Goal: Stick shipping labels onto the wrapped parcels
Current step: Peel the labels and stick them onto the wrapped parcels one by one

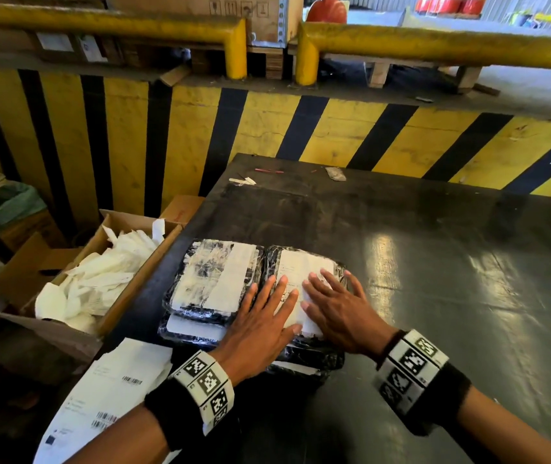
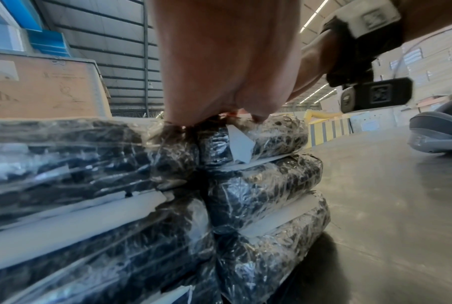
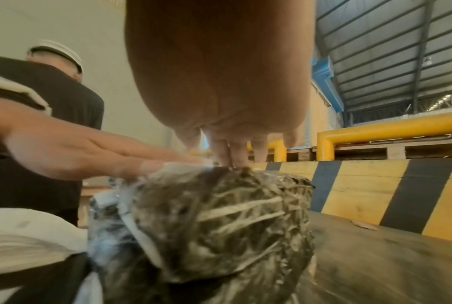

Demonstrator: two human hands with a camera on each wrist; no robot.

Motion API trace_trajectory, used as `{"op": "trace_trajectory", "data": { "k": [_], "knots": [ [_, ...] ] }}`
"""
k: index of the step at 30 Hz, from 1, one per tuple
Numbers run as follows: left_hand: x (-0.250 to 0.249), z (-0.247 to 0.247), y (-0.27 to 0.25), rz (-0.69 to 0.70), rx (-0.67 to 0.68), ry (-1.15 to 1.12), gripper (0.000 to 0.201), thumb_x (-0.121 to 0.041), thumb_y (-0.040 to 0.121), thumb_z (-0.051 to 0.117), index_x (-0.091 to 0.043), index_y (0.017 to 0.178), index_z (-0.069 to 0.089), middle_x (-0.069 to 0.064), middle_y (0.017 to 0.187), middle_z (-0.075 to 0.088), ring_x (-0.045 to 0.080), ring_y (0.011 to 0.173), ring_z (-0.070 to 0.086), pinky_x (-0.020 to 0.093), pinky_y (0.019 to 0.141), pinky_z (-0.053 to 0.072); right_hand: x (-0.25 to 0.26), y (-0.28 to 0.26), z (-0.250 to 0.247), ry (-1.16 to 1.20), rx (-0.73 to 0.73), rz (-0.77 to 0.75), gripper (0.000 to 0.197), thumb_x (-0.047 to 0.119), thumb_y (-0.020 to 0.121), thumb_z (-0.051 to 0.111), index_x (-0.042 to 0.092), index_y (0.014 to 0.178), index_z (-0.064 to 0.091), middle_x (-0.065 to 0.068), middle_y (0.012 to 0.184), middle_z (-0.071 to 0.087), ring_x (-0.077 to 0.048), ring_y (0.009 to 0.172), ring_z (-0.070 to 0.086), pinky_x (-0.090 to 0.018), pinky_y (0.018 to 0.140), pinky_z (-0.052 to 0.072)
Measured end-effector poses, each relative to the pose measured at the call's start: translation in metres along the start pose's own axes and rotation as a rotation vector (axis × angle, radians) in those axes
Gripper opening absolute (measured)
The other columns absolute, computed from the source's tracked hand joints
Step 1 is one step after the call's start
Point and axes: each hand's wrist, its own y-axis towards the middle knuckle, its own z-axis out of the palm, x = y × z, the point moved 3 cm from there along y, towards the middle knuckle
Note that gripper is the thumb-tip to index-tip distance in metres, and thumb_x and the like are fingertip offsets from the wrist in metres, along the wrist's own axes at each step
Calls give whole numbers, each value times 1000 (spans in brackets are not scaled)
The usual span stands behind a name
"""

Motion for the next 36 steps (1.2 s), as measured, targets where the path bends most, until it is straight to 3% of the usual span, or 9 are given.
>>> {"op": "trace_trajectory", "data": {
  "k": [2,5,8,16,20,23,28,34,36],
  "knots": [
    [0,0,-1,10,-6,8,68,-55,90,1,-22,150,-4,3,156,-20,20,141,-26,36,110,-22,-7,14,-3,-25,10,18,84,56,79,-14,20,148,15,1,159,12,-19,147,2,-47,115,-8],
    [0,-1,-1,14,-34,6,66,-53,93,4,-21,150,-2,4,157,-16,21,142,-24,36,109,-22,-14,44,-9,-3,19,65,59,47,97,7,19,149,17,3,158,13,-17,147,4,-47,116,-5],
    [0,-1,-2,16,-23,-6,63,-52,96,11,-22,150,-3,3,157,-17,20,141,-26,36,110,-22,-17,62,-13,90,71,110,53,42,101,16,19,148,19,4,158,16,-15,146,6,-46,116,-3],
    [0,-1,-3,6,-13,-31,62,-53,96,13,-26,149,-6,0,155,-21,17,139,-30,39,113,-18,-3,21,-18,54,117,-82,53,40,101,14,17,149,18,1,159,11,-15,146,-3,-47,116,-9],
    [1,-3,-5,13,-17,-48,61,-51,98,15,-27,149,-9,2,156,-18,18,141,-26,38,112,-18,-3,45,-24,24,153,-108,52,40,101,11,22,149,17,6,158,8,-12,146,-7,-46,115,-14],
    [1,-5,-5,9,-20,-48,64,-52,95,12,-23,150,-3,3,158,-15,17,140,-25,38,112,-18,1,65,-30,-70,151,-152,50,37,102,10,22,148,20,7,158,11,-12,146,-4,-46,115,-13],
    [1,-3,-4,9,-42,-63,64,-52,96,13,-23,149,-6,3,157,-17,17,139,-26,39,114,-16,1,82,-30,-180,146,-183,49,33,102,14,20,150,14,5,159,9,-15,146,0,-46,114,-9],
    [0,-2,-5,7,-30,8,69,-56,89,1,-24,150,0,6,159,-11,19,145,-17,39,113,-16,-25,39,-14,-49,105,-197,56,42,97,8,24,149,13,8,158,5,-13,146,-3,-46,116,-11],
    [0,-2,-5,7,-24,14,66,-56,93,7,-24,150,0,6,158,-11,19,145,-16,40,114,-15,-39,16,-7,-6,94,-167,61,43,91,5,25,149,13,9,158,6,-12,146,-3,-45,115,-13]
  ]
}}
